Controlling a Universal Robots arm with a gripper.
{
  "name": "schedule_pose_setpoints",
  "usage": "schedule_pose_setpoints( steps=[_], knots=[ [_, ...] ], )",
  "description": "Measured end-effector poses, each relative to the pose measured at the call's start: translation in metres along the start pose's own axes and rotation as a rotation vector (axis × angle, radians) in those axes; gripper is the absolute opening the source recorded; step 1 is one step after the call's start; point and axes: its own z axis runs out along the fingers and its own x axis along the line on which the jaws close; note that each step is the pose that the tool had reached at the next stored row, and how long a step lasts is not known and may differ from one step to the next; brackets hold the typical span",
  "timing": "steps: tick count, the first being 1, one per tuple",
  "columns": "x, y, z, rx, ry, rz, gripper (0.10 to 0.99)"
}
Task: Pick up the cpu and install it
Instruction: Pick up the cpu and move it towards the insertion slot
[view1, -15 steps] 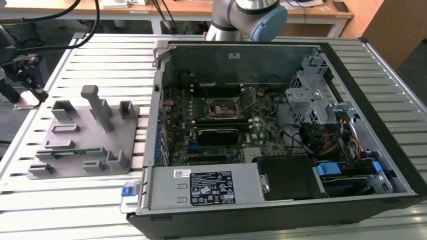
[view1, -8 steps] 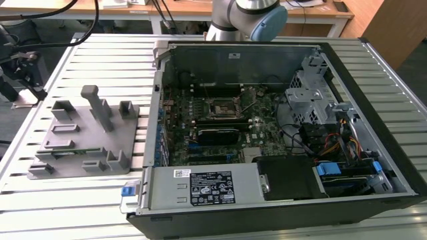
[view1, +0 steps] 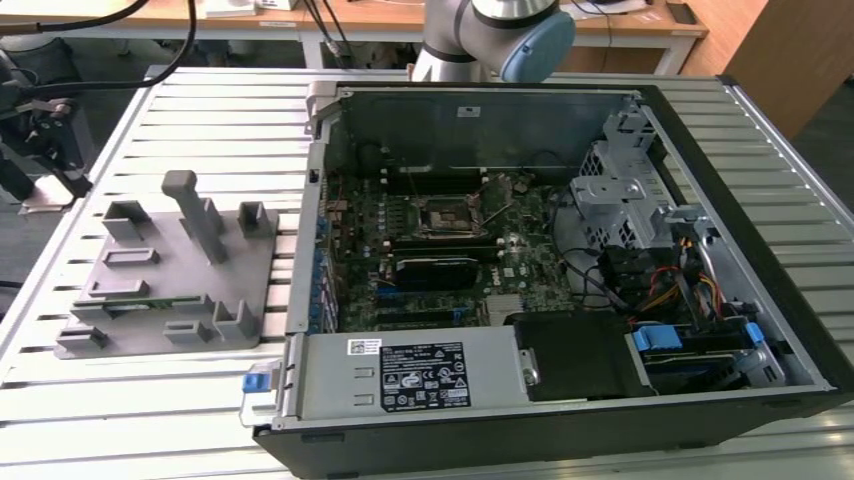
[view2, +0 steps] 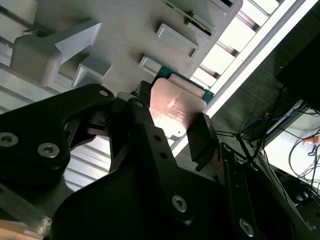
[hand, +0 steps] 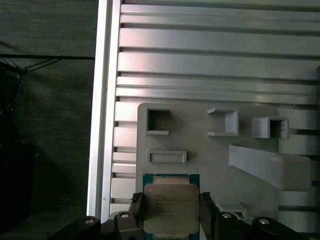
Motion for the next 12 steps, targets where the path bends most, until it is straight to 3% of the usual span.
schedule_pose_setpoints(
  steps=[12],
  knots=[
    [0.0000,0.0003,-0.0048,0.000,0.0000,0.000,0.537]
  ],
)
